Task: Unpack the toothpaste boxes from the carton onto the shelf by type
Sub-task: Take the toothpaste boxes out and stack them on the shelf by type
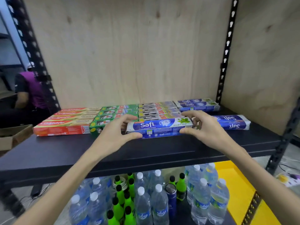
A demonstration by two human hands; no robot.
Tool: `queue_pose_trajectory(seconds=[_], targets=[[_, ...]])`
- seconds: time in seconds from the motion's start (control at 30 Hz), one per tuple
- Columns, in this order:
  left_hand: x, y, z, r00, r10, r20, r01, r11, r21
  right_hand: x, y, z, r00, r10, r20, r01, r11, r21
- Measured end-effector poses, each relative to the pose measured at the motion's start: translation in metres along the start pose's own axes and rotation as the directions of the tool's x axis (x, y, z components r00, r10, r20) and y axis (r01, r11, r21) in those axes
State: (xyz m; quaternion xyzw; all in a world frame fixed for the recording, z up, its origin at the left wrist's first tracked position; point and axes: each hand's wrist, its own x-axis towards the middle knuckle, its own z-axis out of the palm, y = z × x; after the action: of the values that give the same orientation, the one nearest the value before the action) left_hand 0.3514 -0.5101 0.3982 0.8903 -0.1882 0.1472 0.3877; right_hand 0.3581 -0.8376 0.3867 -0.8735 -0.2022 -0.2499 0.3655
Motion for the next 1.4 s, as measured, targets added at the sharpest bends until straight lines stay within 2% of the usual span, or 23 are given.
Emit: queue_pose_trajectory(seconds=[0.13,0.33,0.43,0.57,0.63,0.73,0.87,1.0,1.2,1.4], targets=[[0.051,0.035,0.041,0.998,0.062,0.001,-0.062,0.998,-0.018,0.011,0.038,-0.048,0.995,0.045,-0.089,-0.047,0.999,-0.025],[0.125,0.070,0.105,0.996,0.080,-0.047,-0.085,0.989,-0.124,0.049,0.106,-0.102,0.976,0.179,-0.128,-0.184,0.983,-0.028],[0.158,0.080,0.130,0.997,0.056,-0.056,-0.062,0.992,-0.110,0.075,0.142,-0.115,0.966,0.254,-0.045,-0.256,0.966,-0.042],[0.192,0.073,0.156,0.998,-0.014,0.061,0.015,1.000,-0.019,0.099,0.182,-0.118,0.935,0.351,0.056,-0.343,0.933,-0.108],[0.198,0.068,0.165,0.991,-0.026,0.128,0.023,0.999,0.025,0.101,0.192,-0.116,0.911,0.398,0.109,-0.379,0.912,-0.158],[0.201,0.060,0.178,0.995,0.007,0.104,-0.019,0.994,0.111,0.098,0.202,-0.103,0.887,0.439,0.145,-0.422,0.897,-0.134],[0.202,0.057,0.184,1.000,0.016,-0.018,-0.015,0.997,0.078,0.100,0.205,-0.093,0.896,0.438,0.073,-0.436,0.899,-0.044],[0.200,0.052,0.184,0.997,0.003,-0.072,0.005,0.995,0.102,0.102,0.202,-0.089,0.893,0.447,0.046,-0.445,0.894,-0.047],[0.202,0.055,0.186,0.993,-0.008,-0.119,0.028,0.987,0.160,0.104,0.199,-0.085,0.889,0.457,-0.008,-0.456,0.885,-0.094],[0.202,0.055,0.186,0.996,0.007,-0.094,0.011,0.982,0.186,0.103,0.194,-0.085,0.882,0.471,-0.008,-0.469,0.876,-0.110]])
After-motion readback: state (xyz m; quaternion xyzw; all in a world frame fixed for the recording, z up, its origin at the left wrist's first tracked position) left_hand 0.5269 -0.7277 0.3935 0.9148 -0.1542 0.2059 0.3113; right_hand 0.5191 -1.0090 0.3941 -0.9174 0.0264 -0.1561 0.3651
